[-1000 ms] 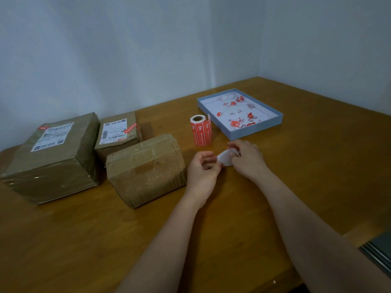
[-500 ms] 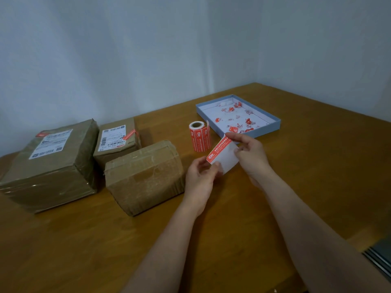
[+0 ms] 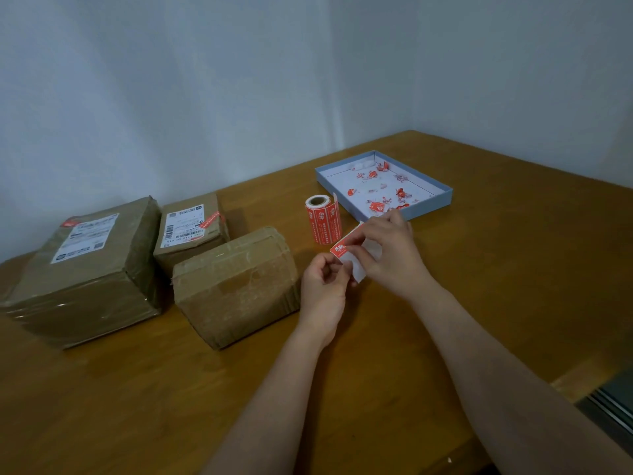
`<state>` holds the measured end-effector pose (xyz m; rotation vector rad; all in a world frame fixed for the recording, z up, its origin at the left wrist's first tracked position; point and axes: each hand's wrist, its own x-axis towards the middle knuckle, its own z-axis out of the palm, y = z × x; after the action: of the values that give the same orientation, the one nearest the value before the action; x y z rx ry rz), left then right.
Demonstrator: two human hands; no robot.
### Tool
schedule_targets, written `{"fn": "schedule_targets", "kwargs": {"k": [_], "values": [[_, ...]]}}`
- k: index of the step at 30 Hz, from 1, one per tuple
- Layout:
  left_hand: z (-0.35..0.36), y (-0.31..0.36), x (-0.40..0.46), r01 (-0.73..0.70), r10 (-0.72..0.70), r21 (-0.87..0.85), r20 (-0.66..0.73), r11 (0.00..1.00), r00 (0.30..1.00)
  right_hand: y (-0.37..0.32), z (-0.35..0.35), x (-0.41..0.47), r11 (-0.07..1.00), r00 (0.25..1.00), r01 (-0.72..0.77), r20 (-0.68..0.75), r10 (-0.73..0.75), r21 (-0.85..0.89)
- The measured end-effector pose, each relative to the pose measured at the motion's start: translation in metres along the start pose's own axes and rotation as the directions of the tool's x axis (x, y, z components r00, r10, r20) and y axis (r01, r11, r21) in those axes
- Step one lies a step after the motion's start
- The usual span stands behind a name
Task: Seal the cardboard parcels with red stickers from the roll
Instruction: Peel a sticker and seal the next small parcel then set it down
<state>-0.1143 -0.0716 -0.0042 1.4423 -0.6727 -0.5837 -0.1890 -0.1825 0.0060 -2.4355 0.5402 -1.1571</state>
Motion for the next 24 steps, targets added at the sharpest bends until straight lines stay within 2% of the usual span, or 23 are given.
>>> {"fn": "schedule_targets", "kwargs": {"k": [7,24], "values": [[-0.0015,-0.0029,0.0014,-0.02,0.02,0.035,0.014,0.999,1.0,0.0008,0.0,-0.0005,1.0,0.996,0.023,0.082,-0.024,0.014],[-0.002,-0.004,0.0009,-0.033,0.031,0.04,0.036,0.999,0.999,-0.0008,-0.0026,0.0,0.995,0.994,0.072,0.091,-0.065,-0.072]]}}
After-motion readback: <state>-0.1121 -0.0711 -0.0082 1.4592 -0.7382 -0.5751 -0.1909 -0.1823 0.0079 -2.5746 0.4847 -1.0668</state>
